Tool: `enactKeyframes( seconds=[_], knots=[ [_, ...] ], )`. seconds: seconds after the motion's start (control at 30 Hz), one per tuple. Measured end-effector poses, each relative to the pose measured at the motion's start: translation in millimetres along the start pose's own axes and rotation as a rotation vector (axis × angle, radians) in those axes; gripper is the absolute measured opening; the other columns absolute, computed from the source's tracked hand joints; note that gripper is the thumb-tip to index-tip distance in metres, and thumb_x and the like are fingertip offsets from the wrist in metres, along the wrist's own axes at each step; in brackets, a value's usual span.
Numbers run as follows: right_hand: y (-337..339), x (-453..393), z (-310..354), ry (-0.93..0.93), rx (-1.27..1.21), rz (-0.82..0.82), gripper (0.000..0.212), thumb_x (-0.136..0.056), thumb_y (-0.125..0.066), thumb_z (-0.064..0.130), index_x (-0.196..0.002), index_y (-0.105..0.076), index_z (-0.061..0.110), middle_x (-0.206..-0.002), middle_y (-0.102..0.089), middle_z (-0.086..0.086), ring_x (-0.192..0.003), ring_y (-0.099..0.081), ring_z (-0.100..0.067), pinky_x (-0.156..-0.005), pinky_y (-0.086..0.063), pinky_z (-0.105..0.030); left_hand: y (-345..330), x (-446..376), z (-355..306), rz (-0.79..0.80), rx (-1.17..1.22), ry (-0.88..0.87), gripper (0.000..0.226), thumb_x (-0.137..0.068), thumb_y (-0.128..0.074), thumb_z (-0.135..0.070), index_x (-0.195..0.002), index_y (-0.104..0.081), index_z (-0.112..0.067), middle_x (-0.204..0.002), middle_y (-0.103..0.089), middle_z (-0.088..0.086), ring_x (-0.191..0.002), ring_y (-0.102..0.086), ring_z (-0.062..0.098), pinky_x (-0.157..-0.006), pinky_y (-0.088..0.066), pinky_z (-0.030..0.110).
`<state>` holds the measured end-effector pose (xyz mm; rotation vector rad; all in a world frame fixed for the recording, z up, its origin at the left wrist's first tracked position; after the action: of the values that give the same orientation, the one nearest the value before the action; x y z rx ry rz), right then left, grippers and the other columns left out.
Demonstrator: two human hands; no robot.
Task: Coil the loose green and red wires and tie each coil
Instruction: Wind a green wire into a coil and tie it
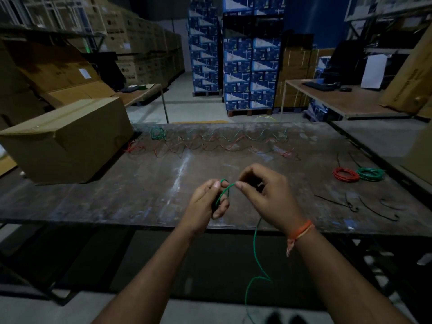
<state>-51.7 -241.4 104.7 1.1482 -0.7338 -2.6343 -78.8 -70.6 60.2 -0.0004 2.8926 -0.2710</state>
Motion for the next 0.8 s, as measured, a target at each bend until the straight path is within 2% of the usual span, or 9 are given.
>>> enactKeyframes(
  seconds=[0.07, 0.2, 0.3, 0.37, 0.47, 0.5, 0.6, 0.67, 0.8],
  knots=[
    [1, -5, -5, -0.023, -0.048, -0.031, 0.008, -0.090, -0.074, 0.017, -0.088, -0.068, 0.022, -0.085, -0.065, 0.009, -0.081, -0.063, -0.010, -0.069, -0.054, -0.034, -3, 0, -3, 0.040, 0.041, 0.012, 0.024, -0.107, -0.036, -0.019, -0.101, -0.051, -0.001, -0.052, -0.042, 0.007, -0.039, -0.027, 0.009, -0.042, -0.019, 0.021],
    [-8, -4, -22, -0.144, -0.170, -0.002, 0.006, -0.092, -0.072, 0.020, -0.092, -0.072, 0.026, -0.093, -0.069, 0.009, -0.091, -0.065, -0.009, -0.077, -0.057, -0.034, -6, 0, -5, 0.081, 0.113, 0.073, 0.030, -0.107, -0.035, -0.019, -0.097, -0.057, -0.002, -0.049, -0.037, 0.003, -0.040, -0.023, 0.009, -0.045, -0.016, 0.025],
    [-18, 0, -27, -0.271, -0.351, 0.116, 0.013, -0.099, -0.064, 0.017, -0.100, -0.075, 0.024, -0.096, -0.075, 0.008, -0.092, -0.068, -0.007, -0.073, -0.056, -0.027, -8, 0, -8, 0.110, 0.159, 0.070, 0.028, -0.106, -0.038, -0.019, -0.094, -0.058, -0.004, -0.050, -0.037, 0.003, -0.043, -0.025, 0.011, -0.046, -0.025, 0.022],
    [-21, 2, -27, -0.277, -0.372, 0.131, 0.018, -0.100, -0.061, 0.014, -0.097, -0.077, 0.021, -0.092, -0.076, 0.005, -0.087, -0.069, -0.005, -0.072, -0.054, -0.022, -10, 1, -9, 0.128, 0.130, 0.086, 0.029, -0.107, -0.036, -0.018, -0.092, -0.057, -0.004, -0.050, -0.039, 0.004, -0.045, -0.031, 0.013, -0.049, -0.031, 0.024],
    [-22, 1, -30, -0.236, -0.331, 0.105, 0.018, -0.100, -0.060, 0.016, -0.091, -0.075, 0.020, -0.087, -0.074, 0.003, -0.088, -0.070, -0.013, -0.081, -0.057, -0.036, -13, 4, -13, 0.171, 0.104, 0.121, 0.028, -0.107, -0.035, -0.018, -0.094, -0.055, -0.004, -0.053, -0.046, 0.005, -0.050, -0.041, 0.016, -0.055, -0.039, 0.027],
    [-23, 1, -31, -0.226, -0.329, 0.107, 0.018, -0.100, -0.059, 0.017, -0.091, -0.074, 0.021, -0.085, -0.073, 0.005, -0.084, -0.068, -0.012, -0.079, -0.056, -0.037, -14, 6, -14, 0.171, 0.137, 0.132, 0.026, -0.106, -0.036, -0.018, -0.093, -0.055, -0.005, -0.054, -0.048, 0.004, -0.051, -0.042, 0.016, -0.055, -0.040, 0.027],
    [-30, 4, -31, -0.235, -0.351, 0.123, 0.020, -0.102, -0.054, 0.026, -0.095, -0.070, 0.017, -0.074, -0.063, 0.006, -0.066, -0.057, -0.008, -0.063, -0.047, -0.033, -18, 6, -17, 0.178, 0.417, 0.141, 0.022, -0.103, -0.036, -0.016, -0.090, -0.053, -0.008, -0.053, -0.044, -0.004, -0.048, -0.039, 0.010, -0.050, -0.033, 0.022],
    [-37, 12, -33, -0.286, -0.398, 0.151, 0.021, -0.106, -0.050, 0.023, -0.096, -0.067, 0.014, -0.070, -0.060, 0.004, -0.059, -0.054, -0.009, -0.056, -0.045, -0.028, -16, 2, -16, 0.175, 0.650, 0.157, 0.024, -0.103, -0.034, -0.016, -0.091, -0.054, -0.011, -0.051, -0.043, -0.010, -0.041, -0.036, 0.003, -0.046, -0.027, 0.017],
    [-47, 42, -55, -0.403, -0.324, 0.218, 0.014, -0.101, -0.058, 0.013, -0.104, -0.066, 0.023, -0.070, -0.065, 0.001, -0.055, -0.057, -0.009, -0.056, -0.048, -0.027, 14, -11, -19, 0.150, 0.990, 0.146, 0.034, -0.108, -0.030, -0.019, -0.093, -0.059, -0.011, -0.051, -0.046, -0.007, -0.036, -0.039, 0.004, -0.041, -0.025, 0.018]
  ],
)
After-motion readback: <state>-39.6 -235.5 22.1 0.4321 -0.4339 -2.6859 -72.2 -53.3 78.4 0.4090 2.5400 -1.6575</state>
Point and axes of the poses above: each hand's wrist, its own x-axis away from the middle knuckle, its own y-axis out of the back of the hand, z = x × y, the point moved 2 cm from there along -x, towards the middle knuckle
